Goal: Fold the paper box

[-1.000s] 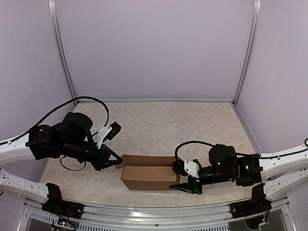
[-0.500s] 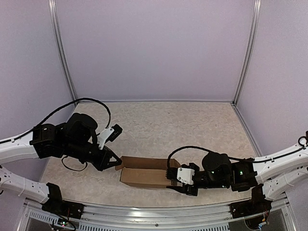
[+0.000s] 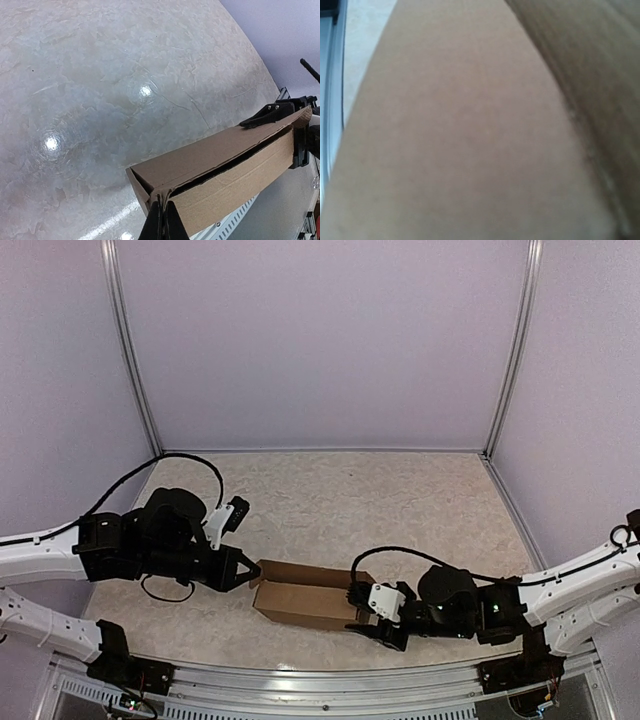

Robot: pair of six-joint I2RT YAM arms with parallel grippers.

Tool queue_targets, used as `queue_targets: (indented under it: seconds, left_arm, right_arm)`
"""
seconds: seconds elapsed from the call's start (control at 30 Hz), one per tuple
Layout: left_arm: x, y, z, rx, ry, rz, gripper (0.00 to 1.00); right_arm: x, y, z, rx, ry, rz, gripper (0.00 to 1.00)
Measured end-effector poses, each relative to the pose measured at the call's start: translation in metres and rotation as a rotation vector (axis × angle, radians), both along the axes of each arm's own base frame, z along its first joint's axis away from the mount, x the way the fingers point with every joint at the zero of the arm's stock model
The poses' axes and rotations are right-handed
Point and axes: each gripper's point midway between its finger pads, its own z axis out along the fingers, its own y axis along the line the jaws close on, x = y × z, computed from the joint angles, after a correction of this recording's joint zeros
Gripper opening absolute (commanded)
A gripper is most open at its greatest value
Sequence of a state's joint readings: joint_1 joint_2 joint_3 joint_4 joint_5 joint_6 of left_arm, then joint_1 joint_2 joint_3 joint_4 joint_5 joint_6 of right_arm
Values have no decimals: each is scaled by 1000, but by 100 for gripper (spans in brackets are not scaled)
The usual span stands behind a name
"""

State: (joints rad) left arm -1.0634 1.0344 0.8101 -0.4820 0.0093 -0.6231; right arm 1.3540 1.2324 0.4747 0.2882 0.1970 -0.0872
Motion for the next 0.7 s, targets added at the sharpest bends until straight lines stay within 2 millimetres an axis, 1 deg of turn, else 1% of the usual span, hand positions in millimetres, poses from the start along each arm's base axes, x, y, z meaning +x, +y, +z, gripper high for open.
queue_targets:
  seconds: [0.1,0.23,0.57,0.7]
  left_arm:
    - [5,0,-7,-3,2,44,0]
    - [11,0,-21,4,12,93,0]
    - [11,1,-52,44,23,142,0]
    - [11,1,-56,39,19,158,0]
  right_arm:
    - [2,2,-8,18,41,-34,7]
    - [4,3,-21,37,97,-82,8]
    - [10,-1,-53,89,210,-194,10]
    - [13,-1,-60,116,248,-234,9]
